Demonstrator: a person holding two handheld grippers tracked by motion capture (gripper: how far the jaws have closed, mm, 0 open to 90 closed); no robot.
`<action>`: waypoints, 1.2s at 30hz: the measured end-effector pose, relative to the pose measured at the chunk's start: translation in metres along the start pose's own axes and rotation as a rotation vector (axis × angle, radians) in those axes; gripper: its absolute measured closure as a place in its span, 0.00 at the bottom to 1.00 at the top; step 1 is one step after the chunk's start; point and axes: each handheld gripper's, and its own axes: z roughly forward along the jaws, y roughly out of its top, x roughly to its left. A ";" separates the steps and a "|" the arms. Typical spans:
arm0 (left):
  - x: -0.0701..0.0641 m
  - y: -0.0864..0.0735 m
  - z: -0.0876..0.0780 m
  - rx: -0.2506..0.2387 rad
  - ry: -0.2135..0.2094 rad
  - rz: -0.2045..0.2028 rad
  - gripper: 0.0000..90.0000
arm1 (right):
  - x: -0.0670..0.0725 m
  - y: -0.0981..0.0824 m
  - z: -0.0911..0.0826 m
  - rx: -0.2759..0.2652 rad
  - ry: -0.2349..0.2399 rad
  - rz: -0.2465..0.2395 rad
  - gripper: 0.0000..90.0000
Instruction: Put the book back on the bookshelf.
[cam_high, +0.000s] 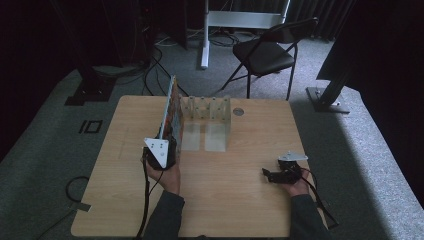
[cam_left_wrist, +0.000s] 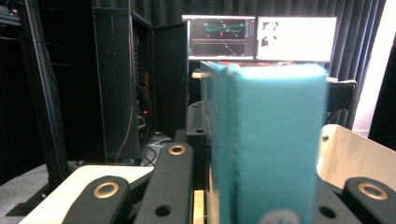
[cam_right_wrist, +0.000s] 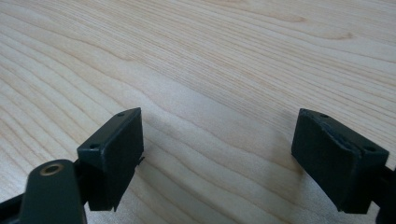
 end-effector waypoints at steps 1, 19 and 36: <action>0.000 0.000 0.000 0.000 -0.001 0.000 0.89 | 0.000 0.000 0.000 0.000 0.000 0.000 0.18; 0.002 -0.002 0.001 -0.009 0.001 -0.005 0.89 | 0.000 0.000 0.000 0.000 0.000 0.001 0.18; 0.005 -0.006 -0.002 -0.025 0.001 -0.007 0.88 | 0.000 0.000 0.000 0.000 -0.002 -0.001 0.18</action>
